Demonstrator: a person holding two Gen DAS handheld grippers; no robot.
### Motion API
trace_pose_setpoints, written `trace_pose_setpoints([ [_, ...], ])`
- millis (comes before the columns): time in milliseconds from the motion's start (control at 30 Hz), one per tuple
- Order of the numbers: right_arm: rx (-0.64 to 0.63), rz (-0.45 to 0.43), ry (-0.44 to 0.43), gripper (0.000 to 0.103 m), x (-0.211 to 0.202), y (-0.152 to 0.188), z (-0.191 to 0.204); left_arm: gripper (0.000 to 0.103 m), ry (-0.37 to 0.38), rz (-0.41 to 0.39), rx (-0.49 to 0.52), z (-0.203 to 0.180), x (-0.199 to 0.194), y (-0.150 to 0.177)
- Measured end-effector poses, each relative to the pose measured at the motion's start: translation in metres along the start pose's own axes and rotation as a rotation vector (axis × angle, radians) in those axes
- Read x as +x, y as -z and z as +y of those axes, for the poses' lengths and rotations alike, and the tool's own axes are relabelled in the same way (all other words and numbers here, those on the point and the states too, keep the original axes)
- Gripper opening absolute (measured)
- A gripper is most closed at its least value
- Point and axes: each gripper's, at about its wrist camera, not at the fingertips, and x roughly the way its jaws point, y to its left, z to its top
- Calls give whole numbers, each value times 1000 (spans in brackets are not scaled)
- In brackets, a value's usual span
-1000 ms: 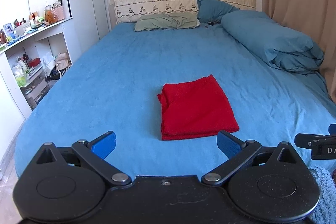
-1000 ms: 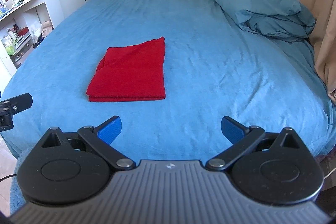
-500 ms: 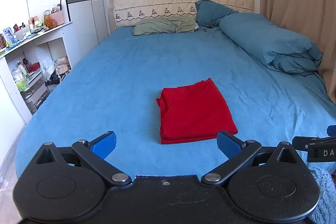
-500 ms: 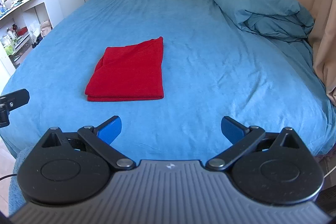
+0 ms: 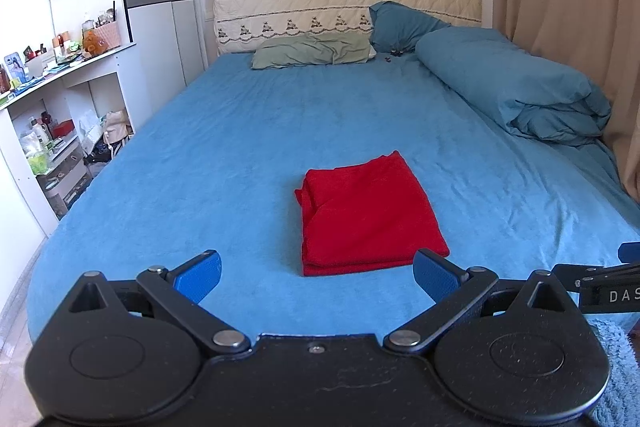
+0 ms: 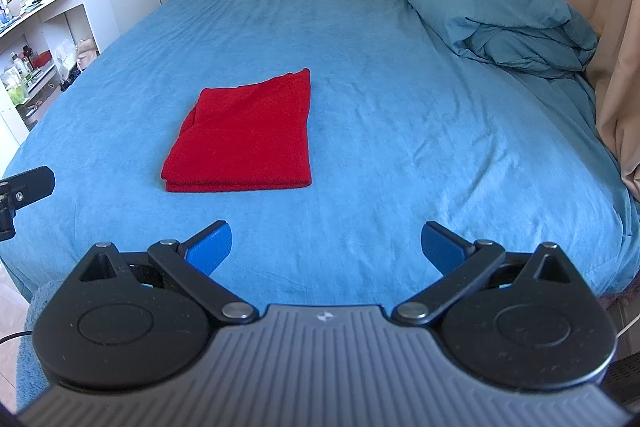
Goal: Fold small clothes
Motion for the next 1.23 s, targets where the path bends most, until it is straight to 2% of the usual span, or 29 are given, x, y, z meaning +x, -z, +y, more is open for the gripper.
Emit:
trace_pose_setpoints([
  [1233,1,0,2,103,1,3,1,103,6,-33,13,-5,-5,0],
])
